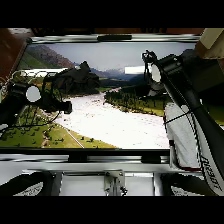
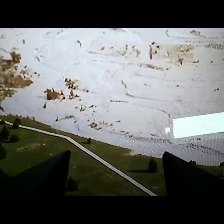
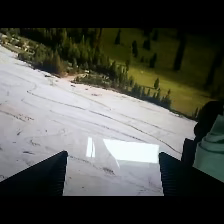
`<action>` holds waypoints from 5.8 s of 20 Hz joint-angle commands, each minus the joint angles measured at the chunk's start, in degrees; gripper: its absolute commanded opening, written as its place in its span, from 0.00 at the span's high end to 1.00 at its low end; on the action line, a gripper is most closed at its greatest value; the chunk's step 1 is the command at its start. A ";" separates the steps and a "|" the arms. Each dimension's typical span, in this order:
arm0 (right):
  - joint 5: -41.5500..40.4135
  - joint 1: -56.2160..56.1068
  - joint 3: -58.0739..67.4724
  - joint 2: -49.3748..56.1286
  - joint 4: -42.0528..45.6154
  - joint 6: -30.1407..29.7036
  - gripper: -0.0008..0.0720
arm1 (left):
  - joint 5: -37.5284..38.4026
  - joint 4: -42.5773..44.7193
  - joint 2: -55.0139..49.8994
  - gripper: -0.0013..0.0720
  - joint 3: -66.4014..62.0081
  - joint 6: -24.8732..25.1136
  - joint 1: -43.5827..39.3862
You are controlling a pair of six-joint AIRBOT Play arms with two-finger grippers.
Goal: Fold the shirts.
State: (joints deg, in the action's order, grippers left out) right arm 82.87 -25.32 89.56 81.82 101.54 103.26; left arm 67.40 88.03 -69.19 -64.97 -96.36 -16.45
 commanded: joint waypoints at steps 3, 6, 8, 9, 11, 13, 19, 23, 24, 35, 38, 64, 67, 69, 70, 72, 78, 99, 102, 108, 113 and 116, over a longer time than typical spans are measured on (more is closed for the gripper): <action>-7.98 -0.02 0.07 0.11 -0.15 -0.26 0.04 | -11.43 6.03 -12.35 0.02 -12.98 1.49 3.30; -10.93 -0.04 0.04 0.15 -3.65 -0.28 0.04 | -5.88 6.01 -28.68 0.02 -32.13 2.21 8.74; -10.69 -0.04 0.04 0.15 -4.26 -0.26 0.04 | 0.35 5.99 -38.16 0.02 -43.21 2.23 10.93; -10.67 -0.04 0.04 0.15 -4.44 -0.26 0.04 | 2.29 5.97 -41.81 0.02 -47.01 2.23 11.39; -10.64 -0.04 0.04 0.15 -4.85 -0.28 0.04 | 3.08 5.81 -47.08 0.02 -50.93 2.23 11.58; -10.64 -0.04 0.04 0.15 -5.79 -0.24 0.04 | 1.36 5.01 -50.07 0.02 -51.10 2.21 11.43; -10.93 -0.02 0.07 0.15 -7.08 0.02 0.04 | -2.49 0.46 -50.64 0.93 -51.17 1.16 11.41; -11.56 -0.04 0.07 -1.90 -5.55 0.68 0.10 | -5.73 0.61 -36.13 0.93 -51.17 2.38 8.07; -11.58 -0.04 0.09 -4.04 -3.37 1.88 0.10 | -6.32 0.72 -30.69 0.94 -51.15 4.26 6.19; 5.97 -0.04 0.04 -33.03 0.87 7.02 0.10 | 10.78 0.70 5.18 0.93 -37.86 0.83 -20.87; 13.05 -0.09 -4.44 -33.07 -0.68 6.80 0.10 | 6.19 0.72 5.01 0.93 -21.66 -4.20 -28.65; -9.90 12.94 -29.81 1.18 -36.06 -17.16 0.10 | -16.50 -35.17 5.68 0.13 31.63 0.24 -18.84; -13.64 10.25 -29.81 1.36 -36.26 -16.96 0.10 | -22.64 -37.38 0.98 0.16 31.52 -0.81 -21.90; -16.26 8.92 -29.83 1.36 -36.26 -16.24 0.10 | -25.07 -39.12 -0.81 0.32 31.52 -0.81 -22.69; -17.38 8.66 -29.81 1.49 -36.37 -15.98 0.10 | -25.73 -39.26 -1.22 0.38 31.52 -0.81 -22.93; -18.14 8.70 -29.81 2.80 -36.65 -15.39 0.10 | -25.94 -39.23 -1.55 0.58 31.52 -0.79 -22.80; -18.97 8.66 -29.81 8.68 -45.44 -16.11 0.50 | -26.21 -38.97 -0.98 0.93 31.41 2.58 -22.45; -15.34 8.72 4.76 -44.89 -8.83 -16.04 0.88 | 13.99 8.07 34.25 0.94 -35.63 -1.42 -2.73; -5.20 8.72 4.22 -44.37 -7.76 -15.37 0.88 | 13.81 9.09 32.96 0.94 -33.51 -0.55 -2.73; 1.14 8.72 -12.79 -35.91 -6.60 -11.50 0.88 | 8.09 11.08 21.49 0.93 -23.54 3.78 -2.56; -20.65 8.72 -26.47 -20.31 -6.58 3.52 0.88 | -11.93 10.97 -0.74 0.93 -20.70 -0.44 1.42; -30.25 8.72 -26.47 -10.14 -9.03 6.91 0.88 | -14.88 8.11 -13.55 0.93 -20.70 -1.07 1.84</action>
State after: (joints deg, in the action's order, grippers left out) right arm 63.29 -16.56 65.39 63.00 94.54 104.51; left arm 58.61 98.52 -71.31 -86.26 -96.07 -15.42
